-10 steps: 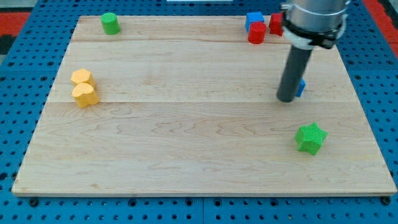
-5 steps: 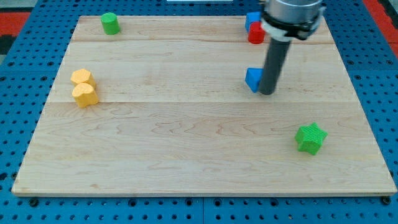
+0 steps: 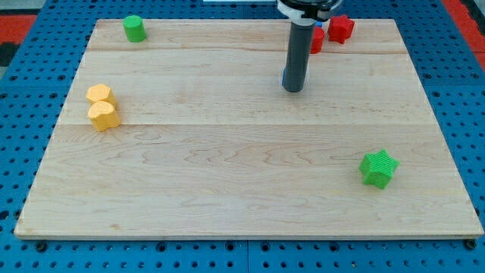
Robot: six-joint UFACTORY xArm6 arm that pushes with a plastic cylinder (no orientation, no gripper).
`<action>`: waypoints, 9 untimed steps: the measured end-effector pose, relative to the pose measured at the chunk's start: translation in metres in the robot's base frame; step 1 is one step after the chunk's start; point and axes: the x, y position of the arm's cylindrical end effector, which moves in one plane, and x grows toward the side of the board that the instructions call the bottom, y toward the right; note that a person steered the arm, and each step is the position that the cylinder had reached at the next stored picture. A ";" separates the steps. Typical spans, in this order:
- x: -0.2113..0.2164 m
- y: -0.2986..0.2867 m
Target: Push the blue triangle into the red circle
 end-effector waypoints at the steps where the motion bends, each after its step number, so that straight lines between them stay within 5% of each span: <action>1: -0.043 0.009; 2: -0.077 -0.006; 5: -0.059 0.030; 6: -0.016 0.059; 8: 0.081 0.224; 9: 0.150 0.214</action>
